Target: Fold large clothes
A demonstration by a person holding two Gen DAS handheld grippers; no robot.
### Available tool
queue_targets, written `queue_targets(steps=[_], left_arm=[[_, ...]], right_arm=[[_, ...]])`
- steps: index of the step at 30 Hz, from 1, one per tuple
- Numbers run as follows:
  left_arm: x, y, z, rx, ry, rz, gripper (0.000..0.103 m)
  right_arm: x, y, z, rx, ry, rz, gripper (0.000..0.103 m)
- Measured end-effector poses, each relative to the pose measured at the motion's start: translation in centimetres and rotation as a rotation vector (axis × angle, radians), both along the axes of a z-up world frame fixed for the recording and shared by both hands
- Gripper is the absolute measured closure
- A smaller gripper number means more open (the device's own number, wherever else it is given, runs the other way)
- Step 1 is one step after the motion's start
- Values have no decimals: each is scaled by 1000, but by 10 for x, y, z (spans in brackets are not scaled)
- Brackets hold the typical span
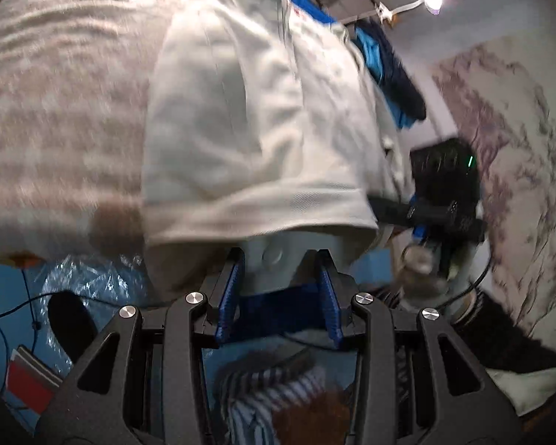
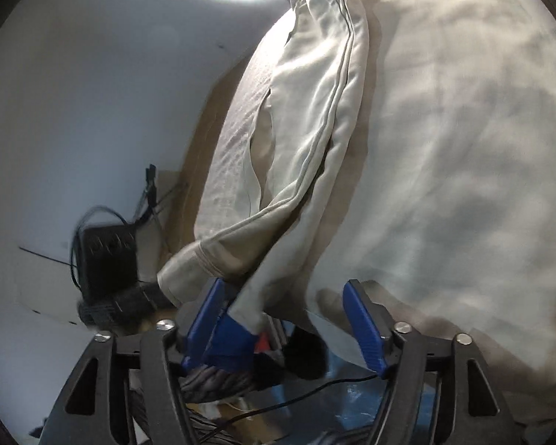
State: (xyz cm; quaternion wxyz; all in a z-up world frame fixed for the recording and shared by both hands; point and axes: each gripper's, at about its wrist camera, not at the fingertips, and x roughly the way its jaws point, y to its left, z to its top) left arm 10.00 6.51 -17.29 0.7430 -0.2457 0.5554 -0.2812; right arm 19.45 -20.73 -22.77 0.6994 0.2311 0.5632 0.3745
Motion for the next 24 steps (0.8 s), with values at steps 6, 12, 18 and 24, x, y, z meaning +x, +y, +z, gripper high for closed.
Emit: queue_targets(steps=[6, 12, 18, 24], left_arm=[[-12, -7, 0, 53, -26, -12, 65], [-18, -2, 13, 51, -68, -19, 65], [-24, 35, 48, 29, -188, 70, 65], [13, 79, 23, 34, -96, 239, 65]], right_arm=[[-1, 11, -11, 81, 76, -36, 13], [-3, 18, -23, 158, 253, -116, 12], [10, 22, -15, 81, 320, -145, 12], [23, 61, -10, -152, 317, -90, 20]])
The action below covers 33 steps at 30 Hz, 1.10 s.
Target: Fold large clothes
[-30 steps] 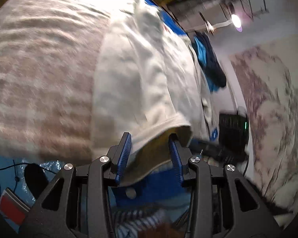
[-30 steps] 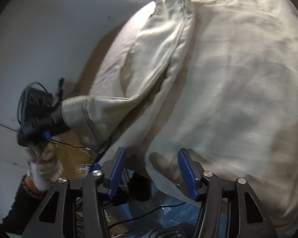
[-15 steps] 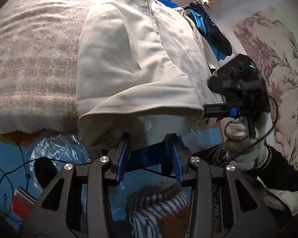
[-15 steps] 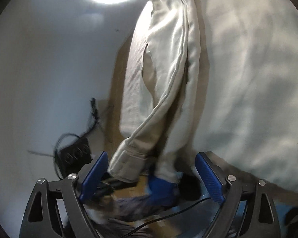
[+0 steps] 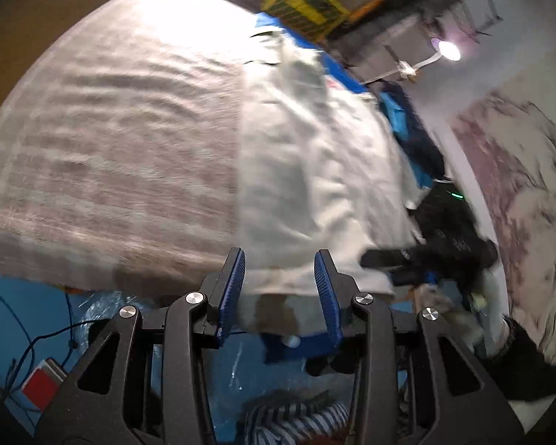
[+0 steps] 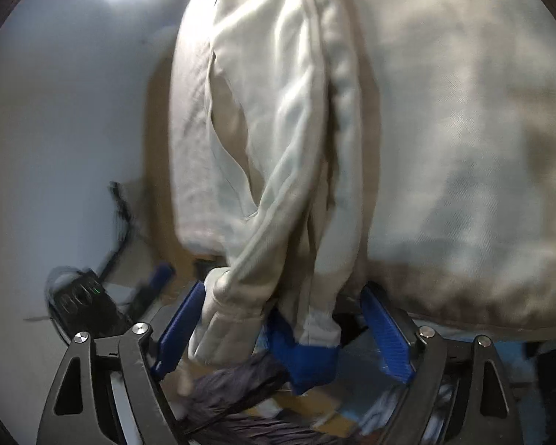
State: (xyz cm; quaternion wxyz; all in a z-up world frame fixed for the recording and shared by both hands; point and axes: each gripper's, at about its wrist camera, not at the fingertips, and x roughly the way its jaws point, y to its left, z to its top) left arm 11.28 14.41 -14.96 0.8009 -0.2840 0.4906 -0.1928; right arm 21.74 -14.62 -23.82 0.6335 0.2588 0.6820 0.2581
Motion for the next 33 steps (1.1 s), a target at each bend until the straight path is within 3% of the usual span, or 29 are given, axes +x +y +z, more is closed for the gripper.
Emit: queue_targets(steps=[1, 2, 5, 9, 12, 14, 17, 22, 26, 27, 29, 33], left_arm=[[5, 1, -8, -10, 23, 0, 65], [9, 0, -16, -19, 44, -10, 65], [15, -10, -34, -19, 89, -54, 65], [11, -19, -41, -65, 108, -88, 65], [0, -26, -32, -129, 87, -134, 65], [-10, -33, -26, -130, 75, -169, 65], [-26, -46, -18, -35, 37, -190, 65], [-45, -63, -12, 148, -52, -192, 65], [-51, -80, -18, 218, -73, -254, 65], [-52, -85, -18, 211, -78, -267, 74], [-56, -91, -16, 203, -92, -296, 81], [-58, -91, -7, 252, -135, -291, 81]], right_arm=[[1, 8, 2, -19, -12, 24, 53], [2, 16, 3, 9, -1, 62, 70], [4, 30, 21, -10, -57, 113, 87], [6, 43, 63, -45, -174, 187, 89], [6, 45, 96, -53, -242, 210, 90], [11, 44, 109, -45, -269, 204, 90], [12, 40, 120, -27, -274, 191, 91], [10, 34, 105, 12, -225, 159, 91], [13, 26, 102, 18, -204, 129, 91], [14, 24, 103, 18, -204, 125, 91], [17, 24, 107, 15, -213, 123, 91], [20, 24, 115, 8, -227, 131, 91]])
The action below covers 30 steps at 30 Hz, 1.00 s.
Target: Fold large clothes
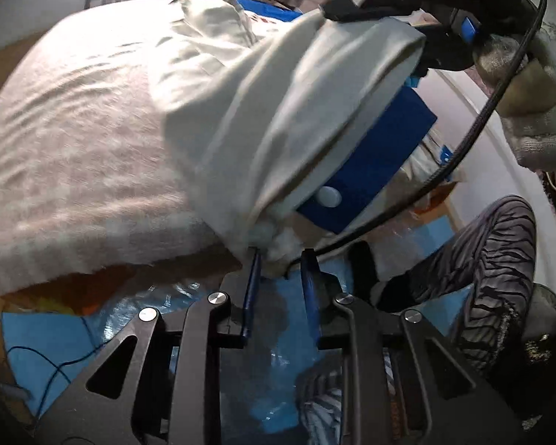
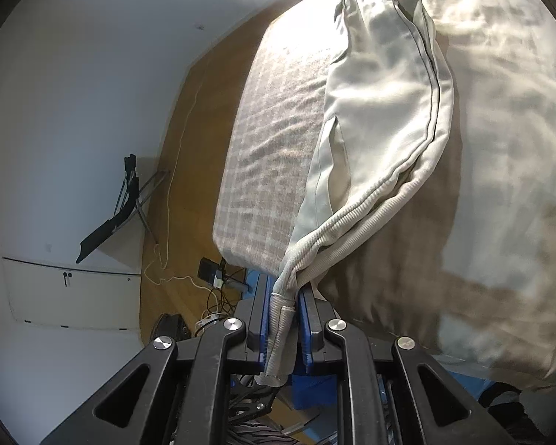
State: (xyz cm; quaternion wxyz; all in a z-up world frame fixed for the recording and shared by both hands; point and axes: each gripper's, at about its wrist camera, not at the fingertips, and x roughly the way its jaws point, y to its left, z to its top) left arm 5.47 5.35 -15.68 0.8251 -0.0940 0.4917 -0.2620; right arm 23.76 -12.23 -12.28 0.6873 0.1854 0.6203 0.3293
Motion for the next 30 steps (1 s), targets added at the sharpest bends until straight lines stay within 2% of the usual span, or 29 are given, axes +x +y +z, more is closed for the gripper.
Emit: queue_targets(steps=[4, 8, 10, 11, 15, 18, 21, 23, 25, 27, 29, 30], left_arm=[[13, 12, -5, -30, 11, 55, 71], [17, -6, -8, -30, -1, -5, 71], [15, -18, -9, -11, -11, -21, 83], [14, -22, -9, 15, -16, -14, 97], [3, -22, -3, 56, -46, 35, 103], [-8, -11, 3, 88, -71, 72, 103], [-19, -1, 3, 131, -69, 75, 103], [-25, 5, -2, 177, -51, 78, 103], [-28, 12, -6, 178, -31, 80, 103], [-28, 17, -8, 180, -7, 67, 103], [-28, 21, -11, 206, 20, 56, 103], [-29, 25, -12, 214, 30, 64, 103]], right_arm=[[1, -1, 5, 1, -9, 6, 91], [4, -3, 6, 4, -12, 4, 91], [6, -4, 7, 9, -13, -2, 91], [6, -5, 8, 12, -14, -6, 91], [6, -8, 8, 29, -7, -18, 91], [2, -12, 2, 60, 18, -33, 91], [-7, -19, -11, 122, 59, -65, 91], [-17, -26, -31, 161, 111, -88, 91], [-28, -35, -58, 174, 166, -119, 91], [-35, -45, -82, 140, 189, -144, 85], [-41, -51, -96, 64, 179, -138, 71], [-45, -52, -100, 32, 167, -122, 68]])
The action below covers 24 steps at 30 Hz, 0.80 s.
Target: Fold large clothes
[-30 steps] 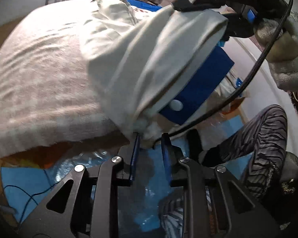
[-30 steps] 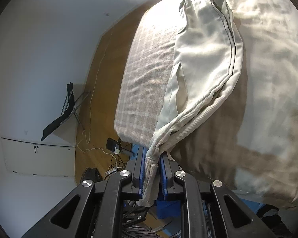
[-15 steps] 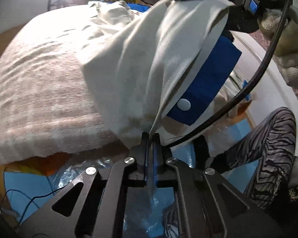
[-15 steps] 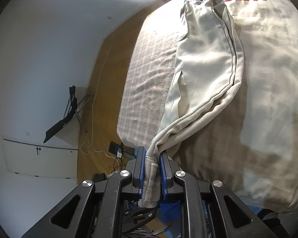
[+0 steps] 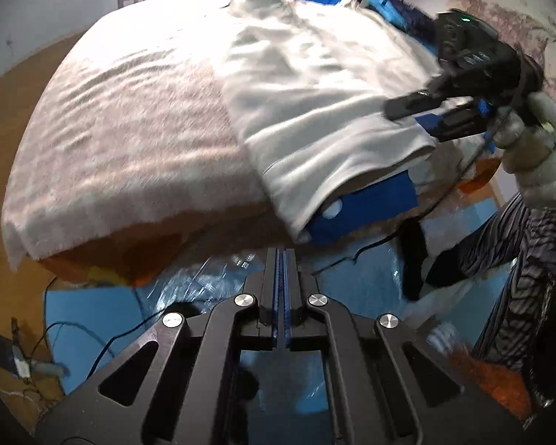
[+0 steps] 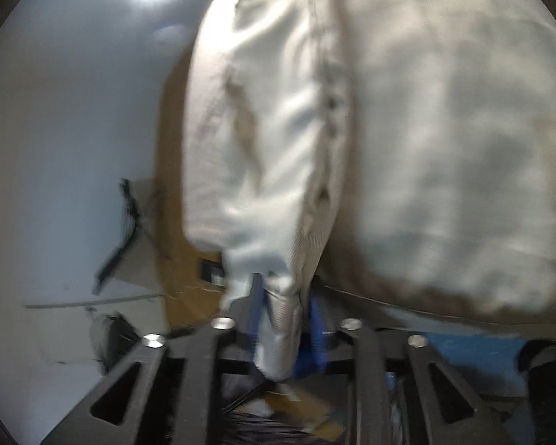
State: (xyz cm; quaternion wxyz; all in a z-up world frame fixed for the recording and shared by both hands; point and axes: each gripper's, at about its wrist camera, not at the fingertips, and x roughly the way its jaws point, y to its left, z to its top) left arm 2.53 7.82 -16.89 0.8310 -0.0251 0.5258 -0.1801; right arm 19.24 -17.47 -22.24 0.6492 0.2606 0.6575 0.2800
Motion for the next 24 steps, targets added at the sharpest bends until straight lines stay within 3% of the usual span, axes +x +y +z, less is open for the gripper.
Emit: queue_targets(steps=[6, 8, 10, 13, 17, 20, 23, 24], left_arm=[[24, 27, 16, -167, 6, 124, 103], [34, 24, 20, -198, -7, 132, 103], [42, 15, 24, -213, -18, 118, 103], [55, -6, 18, -194, -9, 65, 103], [61, -31, -10, -72, 45, 22, 103], [60, -30, -22, -27, 65, 30, 103], [53, -22, -13, -51, 51, 68, 103], [51, -17, -9, -59, 40, 81, 103]], right_arm=[[-17, 10, 9, -37, -111, 108, 66], [-17, 16, 7, -45, -123, 125, 82], [-18, 23, 0, -38, -115, 135, 87], [-19, 35, -12, -90, -128, 176, 90], [-18, 27, -17, -67, -121, 171, 90], [-19, 22, -13, -69, -146, 186, 82], [-25, 17, 4, -101, -238, 200, 64], [-28, 14, 12, -109, -273, 198, 63]])
